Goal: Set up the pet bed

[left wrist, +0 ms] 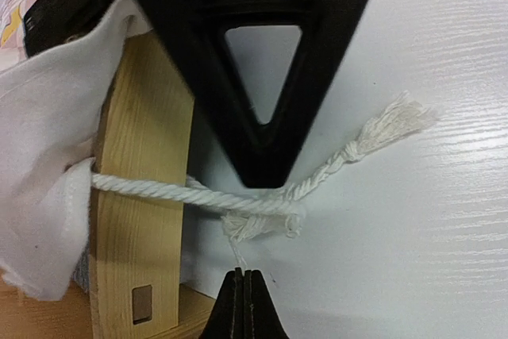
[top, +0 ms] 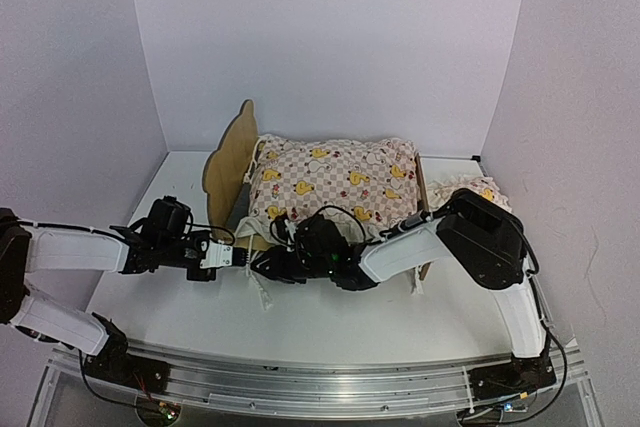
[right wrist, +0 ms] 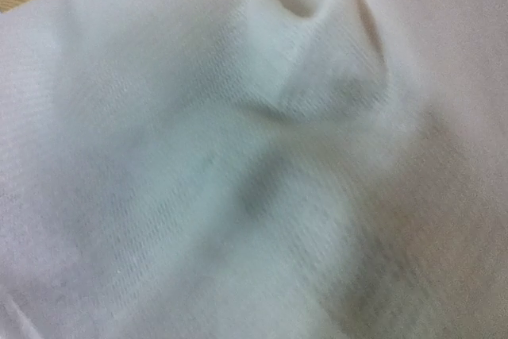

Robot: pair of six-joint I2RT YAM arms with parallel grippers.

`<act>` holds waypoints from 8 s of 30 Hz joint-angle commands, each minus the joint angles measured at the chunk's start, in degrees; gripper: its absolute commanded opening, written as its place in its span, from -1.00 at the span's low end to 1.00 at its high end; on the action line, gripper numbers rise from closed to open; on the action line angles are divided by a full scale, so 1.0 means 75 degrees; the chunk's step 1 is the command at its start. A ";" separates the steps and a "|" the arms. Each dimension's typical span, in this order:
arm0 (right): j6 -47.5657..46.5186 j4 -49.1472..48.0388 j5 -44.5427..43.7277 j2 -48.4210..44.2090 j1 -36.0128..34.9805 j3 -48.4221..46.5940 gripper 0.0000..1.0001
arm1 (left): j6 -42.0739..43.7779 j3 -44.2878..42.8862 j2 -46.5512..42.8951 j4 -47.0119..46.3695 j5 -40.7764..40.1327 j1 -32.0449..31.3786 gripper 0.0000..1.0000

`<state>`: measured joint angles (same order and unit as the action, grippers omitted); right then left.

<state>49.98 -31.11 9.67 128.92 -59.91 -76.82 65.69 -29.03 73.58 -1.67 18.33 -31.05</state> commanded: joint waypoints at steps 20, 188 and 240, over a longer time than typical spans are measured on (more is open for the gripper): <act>-0.3620 0.4005 -0.3091 0.0208 -0.1218 -0.1058 0.21 | -0.0143 -0.0314 0.0120 0.1210 -0.0223 0.0574 -1.00; -0.4098 1.0333 -0.4087 -0.2172 0.2357 -0.1842 -0.74 | -0.0947 -0.4542 0.2457 0.2103 -0.1466 -0.1273 -0.49; -0.4070 1.1413 -0.1147 -0.5259 0.3139 -0.1001 -0.18 | -0.0621 -0.3303 0.0112 0.4219 0.0536 0.0824 -0.21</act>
<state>18.00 53.02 4.93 92.92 -35.31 -79.86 59.07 -53.49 77.18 29.08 22.39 -25.27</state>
